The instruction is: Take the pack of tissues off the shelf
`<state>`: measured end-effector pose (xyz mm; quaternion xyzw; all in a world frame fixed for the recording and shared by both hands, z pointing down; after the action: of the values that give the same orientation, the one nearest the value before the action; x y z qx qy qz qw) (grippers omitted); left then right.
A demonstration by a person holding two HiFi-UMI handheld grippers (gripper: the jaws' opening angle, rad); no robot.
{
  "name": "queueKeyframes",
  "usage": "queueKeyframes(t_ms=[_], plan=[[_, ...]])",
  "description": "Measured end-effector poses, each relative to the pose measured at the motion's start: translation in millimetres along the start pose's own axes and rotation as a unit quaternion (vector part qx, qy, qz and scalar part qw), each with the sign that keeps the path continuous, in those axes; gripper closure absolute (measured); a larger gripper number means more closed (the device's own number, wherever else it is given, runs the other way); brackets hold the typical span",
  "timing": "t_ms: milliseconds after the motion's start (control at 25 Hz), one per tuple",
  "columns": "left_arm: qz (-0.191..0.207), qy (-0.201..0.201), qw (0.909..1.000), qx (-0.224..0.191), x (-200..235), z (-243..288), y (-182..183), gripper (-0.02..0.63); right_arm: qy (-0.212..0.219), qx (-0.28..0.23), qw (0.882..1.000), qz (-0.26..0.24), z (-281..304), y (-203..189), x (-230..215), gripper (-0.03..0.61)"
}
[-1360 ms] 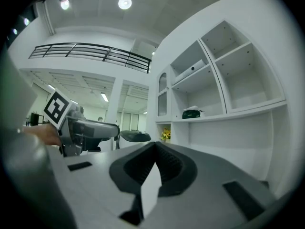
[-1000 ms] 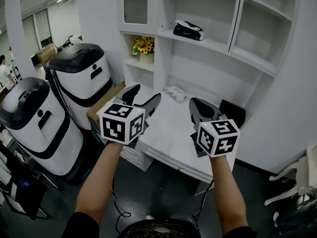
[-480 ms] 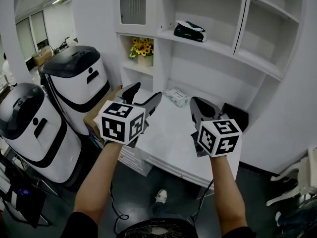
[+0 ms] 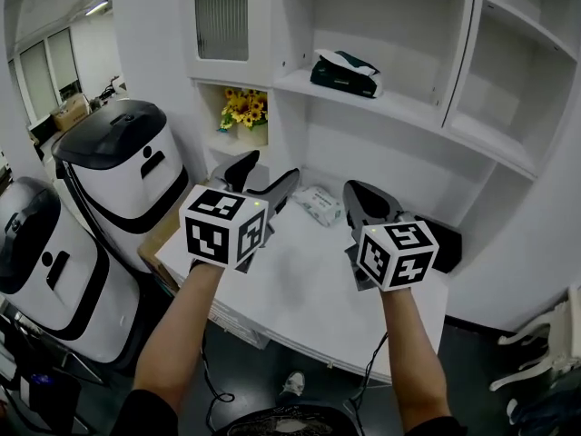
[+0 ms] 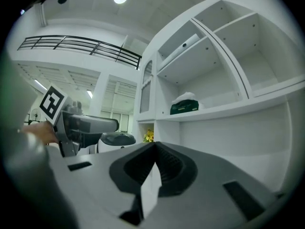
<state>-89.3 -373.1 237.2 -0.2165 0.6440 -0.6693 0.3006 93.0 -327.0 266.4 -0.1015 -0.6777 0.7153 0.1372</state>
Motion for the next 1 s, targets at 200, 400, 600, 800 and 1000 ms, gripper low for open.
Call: queueKeyframes(t_ms=[200, 400, 600, 800, 1000], plan=[[0.005, -0.009, 0.9999, -0.004, 19.1, 51.9, 12.5, 0.293, 0.002, 0.001, 1.000, 0.000, 41.8, 5.9, -30.5, 0.574], [0.007, -0.019, 0.9998, -0.003, 33.2, 91.0, 18.9, 0.293, 0.004, 0.005, 1.000, 0.006, 71.3, 2.6, -54.0, 0.574], [0.026, -0.032, 0.9991, -0.006, 41.0, 117.4, 33.4, 0.293, 0.008, 0.014, 1.000, 0.008, 88.4, -4.6, -65.3, 0.574], [0.076, -0.055, 0.9956, -0.001, 45.6, 136.1, 54.9, 0.293, 0.014, 0.010, 1.000, 0.006, 94.9, -1.0, -69.4, 0.574], [0.140, -0.075, 0.9873, 0.003, 50.8, 153.4, 81.0, 0.293, 0.013, 0.010, 1.000, 0.006, 99.6, -2.0, -68.8, 0.574]])
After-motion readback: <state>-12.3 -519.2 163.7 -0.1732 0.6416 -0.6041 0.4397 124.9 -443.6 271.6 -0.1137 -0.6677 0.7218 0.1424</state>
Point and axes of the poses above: the fingertips, and each gripper's own axes: z forward along the fingers, x to its left, y out of its top, the point moved 6 cm from there along -z, backward along the fingers, and after that the axes turned 5 degrees about x, right-handed, at the moved point
